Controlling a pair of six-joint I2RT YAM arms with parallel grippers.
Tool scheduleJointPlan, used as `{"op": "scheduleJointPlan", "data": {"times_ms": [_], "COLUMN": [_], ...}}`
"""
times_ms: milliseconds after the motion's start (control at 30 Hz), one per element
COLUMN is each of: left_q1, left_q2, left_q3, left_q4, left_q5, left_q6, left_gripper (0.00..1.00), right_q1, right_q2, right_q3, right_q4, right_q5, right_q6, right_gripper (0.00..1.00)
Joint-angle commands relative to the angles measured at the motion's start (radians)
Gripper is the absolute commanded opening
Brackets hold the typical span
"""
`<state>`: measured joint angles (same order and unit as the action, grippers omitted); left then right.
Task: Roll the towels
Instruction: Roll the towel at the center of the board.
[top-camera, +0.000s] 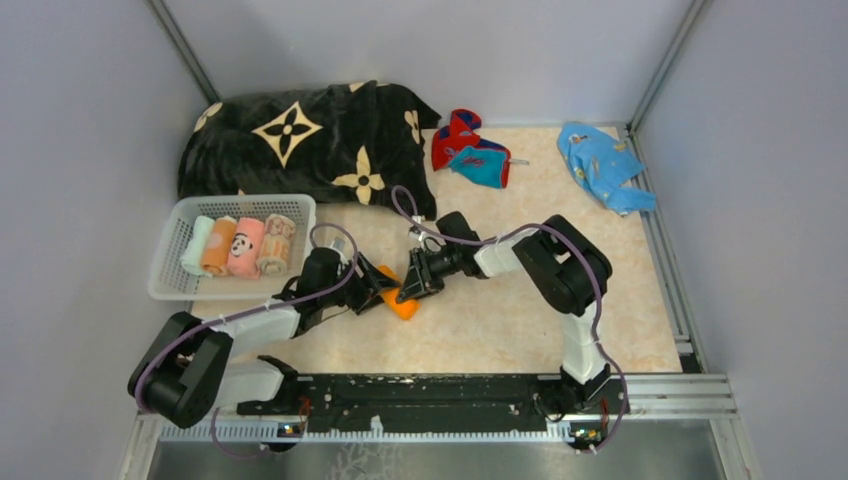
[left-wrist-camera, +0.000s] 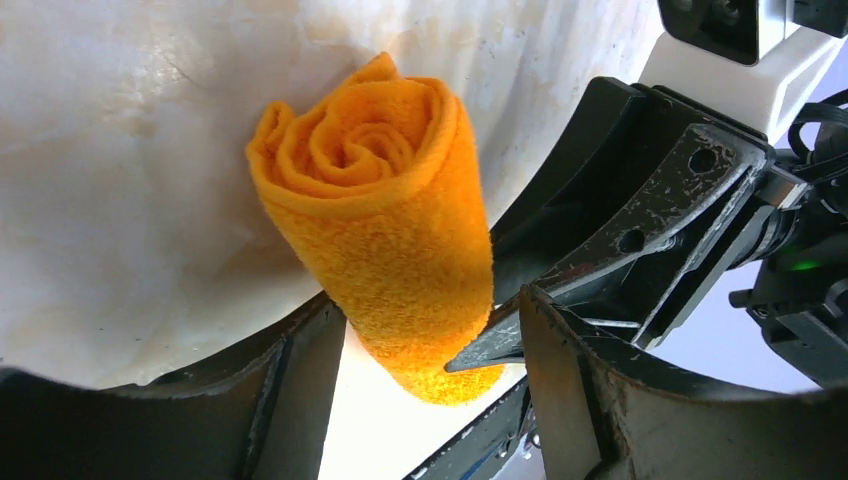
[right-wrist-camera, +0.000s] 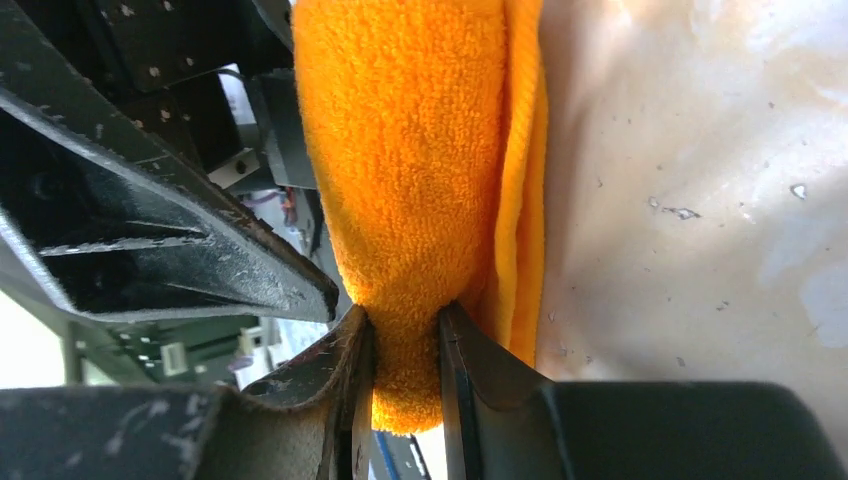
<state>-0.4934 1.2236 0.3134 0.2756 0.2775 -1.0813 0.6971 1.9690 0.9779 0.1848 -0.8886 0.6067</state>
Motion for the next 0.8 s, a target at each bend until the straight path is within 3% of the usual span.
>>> {"op": "scheduleJointPlan", "data": {"times_ms": [0,200,400,567,767], "left_q1": [-0.005,-0.005,-0.009,-0.034,-0.050], "left_q2": [0.040,0.065,0.097,0.170,0.264], "left_q3": [-0.022,-0.044,-0.058,-0.038,-0.025], "left_q4": [0.126,0.131,0.150,0.181,0.230], "left_q5": [0.005,-0.008,-0.004,0.009,0.012], "left_q6": [-0.016,-0.025,-0.030,-0.037,-0.035], "left_gripper": [0.69,0.69,0.68,0.65,0.51], "right_q1": [-0.015,-0.036,-0.037,-0.037,-0.037], "right_q2": [0.065,0.138,0.180,0.204,0.205], "right_q3": [-0.071,-0.173,-0.208,-0.219,-0.215], "right_q4": [0.182,0.512,0.671,0.729,0.726], "right_q5": [-0.084,-0.135,-0.137,-0.131,-0.119], "right_q6": [0.227,0.483,0.604,0.647,0.640], "right_gripper": [0.18,0.18,0.18,0.18,0.20]}}
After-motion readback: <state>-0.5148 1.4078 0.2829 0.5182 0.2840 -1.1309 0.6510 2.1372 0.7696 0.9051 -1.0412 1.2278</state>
